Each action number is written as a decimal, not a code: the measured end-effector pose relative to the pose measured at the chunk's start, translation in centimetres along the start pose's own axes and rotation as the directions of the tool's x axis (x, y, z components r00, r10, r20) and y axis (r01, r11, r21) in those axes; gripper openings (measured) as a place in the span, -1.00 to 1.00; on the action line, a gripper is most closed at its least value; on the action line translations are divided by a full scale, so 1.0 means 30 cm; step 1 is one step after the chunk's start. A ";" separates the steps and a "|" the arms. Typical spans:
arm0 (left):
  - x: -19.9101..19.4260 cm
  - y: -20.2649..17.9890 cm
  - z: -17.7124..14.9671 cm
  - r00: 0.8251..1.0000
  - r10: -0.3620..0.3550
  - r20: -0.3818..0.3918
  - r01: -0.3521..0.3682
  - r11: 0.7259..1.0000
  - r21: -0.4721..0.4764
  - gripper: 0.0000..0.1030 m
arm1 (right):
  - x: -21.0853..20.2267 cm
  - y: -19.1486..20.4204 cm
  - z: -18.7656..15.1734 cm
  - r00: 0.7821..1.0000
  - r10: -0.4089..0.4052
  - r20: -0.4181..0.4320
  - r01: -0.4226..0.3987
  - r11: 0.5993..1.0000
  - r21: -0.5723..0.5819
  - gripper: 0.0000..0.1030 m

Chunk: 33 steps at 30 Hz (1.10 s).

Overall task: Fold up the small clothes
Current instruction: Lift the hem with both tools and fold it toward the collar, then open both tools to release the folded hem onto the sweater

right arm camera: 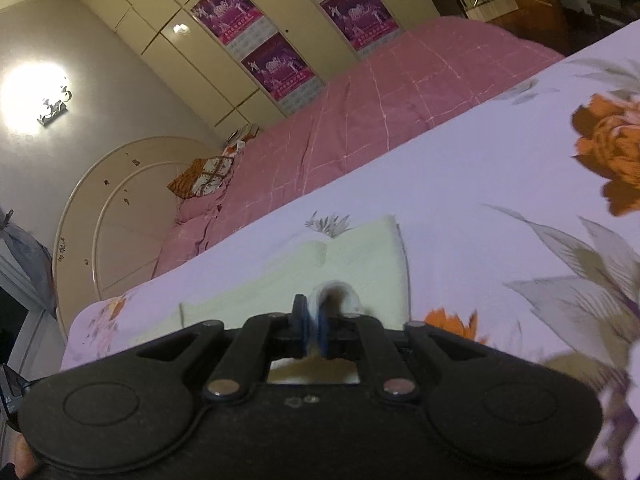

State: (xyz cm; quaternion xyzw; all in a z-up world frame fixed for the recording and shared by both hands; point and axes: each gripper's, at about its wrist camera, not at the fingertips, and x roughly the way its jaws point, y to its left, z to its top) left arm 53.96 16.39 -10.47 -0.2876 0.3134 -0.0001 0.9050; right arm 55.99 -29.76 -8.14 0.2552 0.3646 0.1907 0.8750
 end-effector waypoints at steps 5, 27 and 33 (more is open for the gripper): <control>-0.058 -0.023 -0.013 0.987 0.022 0.158 -0.037 0.995 0.093 0.84 | -0.050 -0.021 0.012 0.995 0.032 0.090 -0.030 0.999 -0.026 -0.20; -0.009 -0.136 -0.045 0.997 0.080 0.008 -0.077 0.919 0.387 -0.91 | 0.053 0.183 -0.045 0.987 -0.155 0.033 0.151 0.860 -0.487 -0.91; -0.073 -0.152 -0.027 0.988 0.023 0.150 -0.077 0.928 0.365 -0.95 | -0.009 0.214 -0.040 0.978 -0.112 0.178 0.189 0.837 -0.513 -0.92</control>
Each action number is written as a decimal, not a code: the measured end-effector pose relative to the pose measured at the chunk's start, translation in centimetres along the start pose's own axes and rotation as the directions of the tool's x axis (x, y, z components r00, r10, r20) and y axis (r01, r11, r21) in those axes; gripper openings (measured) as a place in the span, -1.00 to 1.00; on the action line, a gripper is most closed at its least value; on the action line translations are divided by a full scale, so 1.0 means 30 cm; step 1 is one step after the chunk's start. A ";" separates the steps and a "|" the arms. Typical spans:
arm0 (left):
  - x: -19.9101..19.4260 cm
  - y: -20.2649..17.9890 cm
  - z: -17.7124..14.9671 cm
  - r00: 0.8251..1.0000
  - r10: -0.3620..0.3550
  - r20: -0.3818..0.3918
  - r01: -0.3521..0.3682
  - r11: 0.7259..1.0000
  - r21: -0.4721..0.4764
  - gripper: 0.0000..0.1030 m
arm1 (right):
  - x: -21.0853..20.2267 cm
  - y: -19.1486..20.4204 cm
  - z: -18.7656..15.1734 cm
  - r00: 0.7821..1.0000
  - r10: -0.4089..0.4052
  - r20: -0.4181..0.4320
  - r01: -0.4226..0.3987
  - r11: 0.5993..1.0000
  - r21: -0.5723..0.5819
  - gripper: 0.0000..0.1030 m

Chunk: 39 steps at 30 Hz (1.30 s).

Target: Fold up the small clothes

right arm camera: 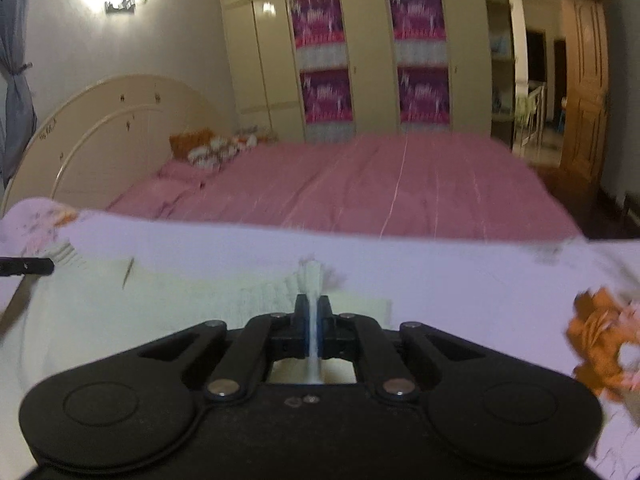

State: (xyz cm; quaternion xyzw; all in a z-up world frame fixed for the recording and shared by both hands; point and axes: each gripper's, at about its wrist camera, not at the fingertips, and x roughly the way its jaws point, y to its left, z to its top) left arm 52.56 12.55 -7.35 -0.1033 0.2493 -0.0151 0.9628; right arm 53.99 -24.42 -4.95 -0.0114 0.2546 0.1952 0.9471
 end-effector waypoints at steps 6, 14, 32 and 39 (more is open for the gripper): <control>0.082 0.012 -0.025 0.997 0.040 -0.072 -0.042 0.999 -0.034 -0.95 | 0.074 -0.051 -0.001 0.999 -0.024 -0.035 0.026 0.999 0.044 -0.92; 0.074 -0.027 -0.061 0.987 0.134 -0.087 -0.135 0.991 -0.002 0.08 | 0.148 -0.028 -0.037 0.982 -0.129 -0.140 0.133 0.991 0.016 -0.65; 0.070 -0.178 -0.141 0.984 0.148 -0.102 -0.138 0.985 0.098 0.57 | 0.143 0.073 -0.072 0.976 -0.167 -0.137 0.160 0.985 -0.060 -0.56; -0.051 -0.357 -0.166 0.994 0.103 -0.048 -0.093 0.981 0.169 0.57 | 0.010 0.177 -0.072 0.995 -0.072 -0.066 0.069 0.997 -0.046 -0.47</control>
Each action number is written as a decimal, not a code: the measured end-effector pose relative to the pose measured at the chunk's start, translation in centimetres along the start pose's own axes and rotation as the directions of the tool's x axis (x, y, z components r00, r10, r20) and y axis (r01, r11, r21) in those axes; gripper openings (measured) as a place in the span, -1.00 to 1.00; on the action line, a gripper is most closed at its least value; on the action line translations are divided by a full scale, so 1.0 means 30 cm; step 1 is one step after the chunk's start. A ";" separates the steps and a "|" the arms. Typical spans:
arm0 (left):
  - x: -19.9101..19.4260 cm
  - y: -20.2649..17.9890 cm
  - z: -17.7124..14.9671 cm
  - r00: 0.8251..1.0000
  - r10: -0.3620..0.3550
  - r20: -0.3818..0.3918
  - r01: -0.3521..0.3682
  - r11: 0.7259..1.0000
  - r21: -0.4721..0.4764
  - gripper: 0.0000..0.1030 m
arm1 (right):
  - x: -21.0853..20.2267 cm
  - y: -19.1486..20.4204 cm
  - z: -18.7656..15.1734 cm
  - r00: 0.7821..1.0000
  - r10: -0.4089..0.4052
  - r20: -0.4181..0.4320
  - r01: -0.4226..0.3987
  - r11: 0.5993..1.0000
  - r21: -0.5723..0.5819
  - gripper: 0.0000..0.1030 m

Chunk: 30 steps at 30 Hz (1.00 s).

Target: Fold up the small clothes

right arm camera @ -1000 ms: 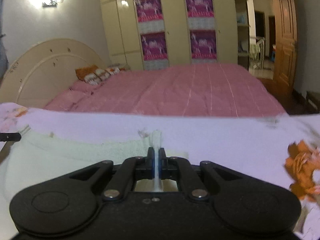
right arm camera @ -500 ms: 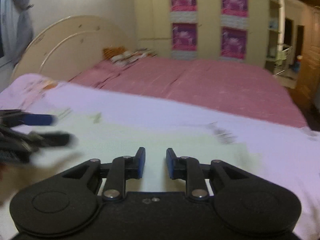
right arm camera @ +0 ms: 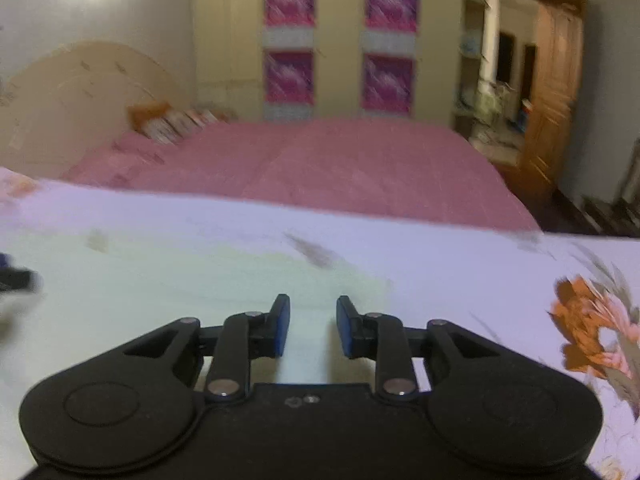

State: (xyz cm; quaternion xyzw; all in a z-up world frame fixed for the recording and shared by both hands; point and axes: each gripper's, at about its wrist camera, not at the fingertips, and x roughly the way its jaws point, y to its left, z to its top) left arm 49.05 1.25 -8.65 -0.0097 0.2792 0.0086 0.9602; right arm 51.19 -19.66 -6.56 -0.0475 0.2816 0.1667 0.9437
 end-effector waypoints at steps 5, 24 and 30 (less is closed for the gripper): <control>-0.013 -0.117 -0.052 0.998 -0.026 -0.056 0.030 0.998 0.062 0.57 | -0.055 0.160 -0.103 0.992 0.116 -0.052 -0.122 0.986 -0.117 -0.50; -0.119 -0.050 -0.076 0.998 0.020 -0.066 -0.019 0.999 0.027 0.57 | -0.118 0.073 -0.139 0.998 -0.014 -0.056 0.011 0.999 -0.044 -0.38; -0.104 -0.142 -0.111 0.995 0.016 -0.096 -0.009 0.997 0.074 0.57 | -0.109 0.189 -0.178 0.995 0.035 -0.092 -0.049 0.988 -0.144 -0.29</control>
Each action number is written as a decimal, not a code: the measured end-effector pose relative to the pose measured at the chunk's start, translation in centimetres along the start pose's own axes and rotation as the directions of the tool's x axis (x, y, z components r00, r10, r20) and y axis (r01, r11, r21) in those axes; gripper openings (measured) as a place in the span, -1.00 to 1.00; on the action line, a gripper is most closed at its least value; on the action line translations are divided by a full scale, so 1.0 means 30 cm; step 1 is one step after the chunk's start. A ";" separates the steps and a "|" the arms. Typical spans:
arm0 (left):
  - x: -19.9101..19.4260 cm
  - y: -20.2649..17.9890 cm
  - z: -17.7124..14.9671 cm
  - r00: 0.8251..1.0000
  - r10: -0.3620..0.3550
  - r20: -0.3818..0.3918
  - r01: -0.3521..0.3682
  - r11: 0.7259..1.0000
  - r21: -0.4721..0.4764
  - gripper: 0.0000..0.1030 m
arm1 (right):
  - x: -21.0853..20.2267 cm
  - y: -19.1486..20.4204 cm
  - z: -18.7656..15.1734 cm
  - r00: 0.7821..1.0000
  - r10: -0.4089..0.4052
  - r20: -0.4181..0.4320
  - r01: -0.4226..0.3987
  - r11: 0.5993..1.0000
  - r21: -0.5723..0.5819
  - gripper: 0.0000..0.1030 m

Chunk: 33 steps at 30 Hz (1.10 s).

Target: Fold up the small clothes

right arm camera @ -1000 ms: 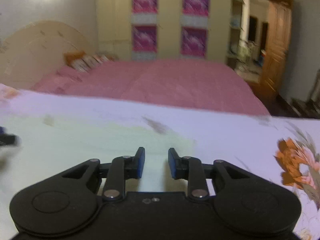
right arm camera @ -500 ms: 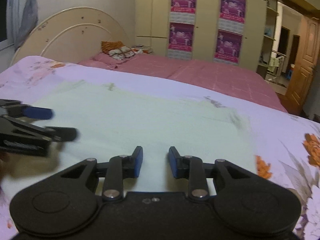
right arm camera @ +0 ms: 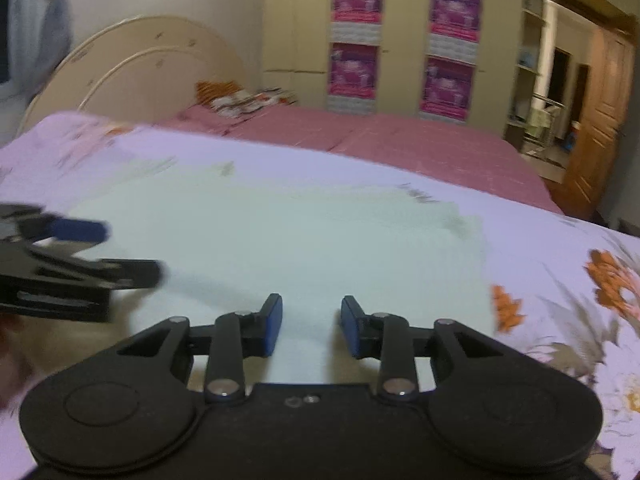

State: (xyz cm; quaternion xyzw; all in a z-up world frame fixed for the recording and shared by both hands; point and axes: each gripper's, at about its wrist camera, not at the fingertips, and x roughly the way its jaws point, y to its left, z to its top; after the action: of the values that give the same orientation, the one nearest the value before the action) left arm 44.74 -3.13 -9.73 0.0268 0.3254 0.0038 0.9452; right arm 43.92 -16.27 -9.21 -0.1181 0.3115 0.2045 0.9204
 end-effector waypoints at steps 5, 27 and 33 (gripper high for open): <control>-0.070 -0.010 0.012 1.000 -0.016 0.022 0.016 1.000 -0.002 0.57 | -0.043 0.003 0.016 1.000 0.021 0.012 -0.022 0.999 0.046 -0.29; -0.258 0.063 -0.223 1.000 0.022 -0.020 -0.023 0.998 -0.056 0.57 | -0.213 0.116 -0.143 0.999 -0.010 -0.034 0.010 1.000 0.004 -0.32; -0.278 0.151 -0.250 0.999 0.038 -0.022 -0.040 0.996 -0.083 0.57 | -0.247 -0.013 -0.197 0.994 -0.101 -0.044 0.103 0.993 0.057 -0.30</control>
State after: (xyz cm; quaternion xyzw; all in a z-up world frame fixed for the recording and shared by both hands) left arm 33.60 1.54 -10.26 -0.0065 0.3342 0.0361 0.9418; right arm 35.64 -20.88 -9.16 -0.1105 0.3296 0.1454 0.9263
